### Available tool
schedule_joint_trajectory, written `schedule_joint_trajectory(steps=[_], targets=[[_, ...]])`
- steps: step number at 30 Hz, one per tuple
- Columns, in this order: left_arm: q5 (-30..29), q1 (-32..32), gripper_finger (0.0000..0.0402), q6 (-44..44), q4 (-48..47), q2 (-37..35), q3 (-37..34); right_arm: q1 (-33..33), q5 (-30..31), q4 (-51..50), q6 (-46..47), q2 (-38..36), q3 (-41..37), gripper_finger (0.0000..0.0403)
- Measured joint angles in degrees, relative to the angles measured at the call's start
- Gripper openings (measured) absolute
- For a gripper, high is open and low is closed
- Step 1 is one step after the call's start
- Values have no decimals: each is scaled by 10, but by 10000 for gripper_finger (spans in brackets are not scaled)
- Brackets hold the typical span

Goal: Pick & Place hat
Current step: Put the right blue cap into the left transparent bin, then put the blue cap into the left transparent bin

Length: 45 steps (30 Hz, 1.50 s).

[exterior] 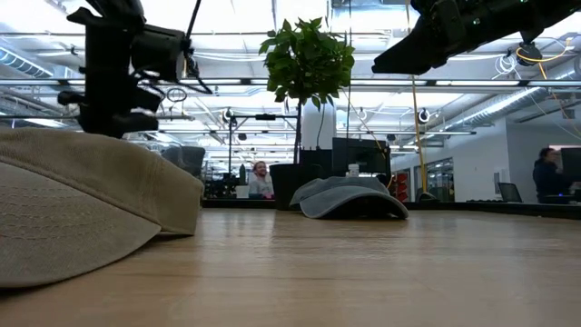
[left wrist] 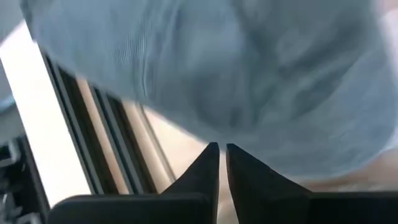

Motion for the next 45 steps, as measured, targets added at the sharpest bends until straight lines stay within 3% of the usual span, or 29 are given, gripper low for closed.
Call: schedule_joint_trajectory(steps=[7, 13, 18, 24, 31, 39, 45], targets=[[-68, -13, 76, 78, 59, -63, 35, 0, 0, 0, 0, 1, 0, 210], [-86, -29, 144, 186, 172, -148, 35, 0, 0, 0, 6, 1, 0, 210], [-43, -56, 204, 335, 250, -200, 34, 0, 0, -4, 3, 1, 0, 210], [43, -75, 247, 419, 328, -273, 9, 0, 3, 33, 2, 1, -38, 210], [57, -92, 257, 448, 390, -390, -59, 0, 4, 71, -1, 1, -61, 210], [93, -94, 258, 403, 464, -554, -185, 0, 23, 71, 1, 1, -61, 210], [102, -94, 258, 362, 478, -600, -210, -16, 42, 2, 29, 10, -36, 210]])
